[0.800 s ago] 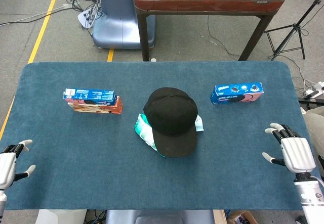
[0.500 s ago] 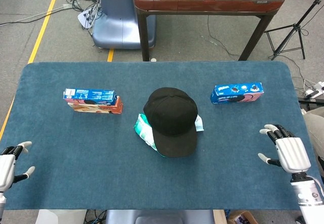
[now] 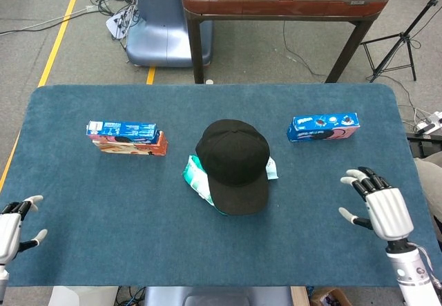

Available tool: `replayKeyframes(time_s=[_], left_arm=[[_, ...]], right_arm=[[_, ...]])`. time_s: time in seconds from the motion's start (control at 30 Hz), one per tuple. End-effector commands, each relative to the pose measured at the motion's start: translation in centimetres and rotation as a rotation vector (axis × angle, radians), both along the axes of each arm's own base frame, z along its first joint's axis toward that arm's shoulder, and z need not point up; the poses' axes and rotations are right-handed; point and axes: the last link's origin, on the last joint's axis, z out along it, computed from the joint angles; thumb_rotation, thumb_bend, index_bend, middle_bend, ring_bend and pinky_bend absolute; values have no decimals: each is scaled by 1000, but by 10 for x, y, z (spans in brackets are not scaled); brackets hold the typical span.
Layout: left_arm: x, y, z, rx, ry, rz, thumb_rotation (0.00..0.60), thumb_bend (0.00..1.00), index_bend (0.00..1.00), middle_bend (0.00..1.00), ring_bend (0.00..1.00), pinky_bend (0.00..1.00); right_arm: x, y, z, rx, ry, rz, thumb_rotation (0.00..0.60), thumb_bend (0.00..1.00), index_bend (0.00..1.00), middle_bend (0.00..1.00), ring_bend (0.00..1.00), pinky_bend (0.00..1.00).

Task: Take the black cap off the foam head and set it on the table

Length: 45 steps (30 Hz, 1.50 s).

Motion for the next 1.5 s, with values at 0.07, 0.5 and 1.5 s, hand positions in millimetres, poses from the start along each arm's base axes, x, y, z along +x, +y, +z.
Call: replayKeyframes(time_s=[0.07,0.5,1.5], left_arm=[[0,1,0,3,-3,1,600,161,267,401,306,614],[0,1,2,2,-12,3,600,161,267,401,306,614],[0,-2,7,6,-33,1,600,161,267,401,306,613]], right_arm=[[16,-7,-11,2,10,81,600,0,366,206,125,312],[53,-20,-56,69,0,251,600,0,366,157,63,203],[103,-43,-118,82,-123,498,600,0,460,182,61,197]])
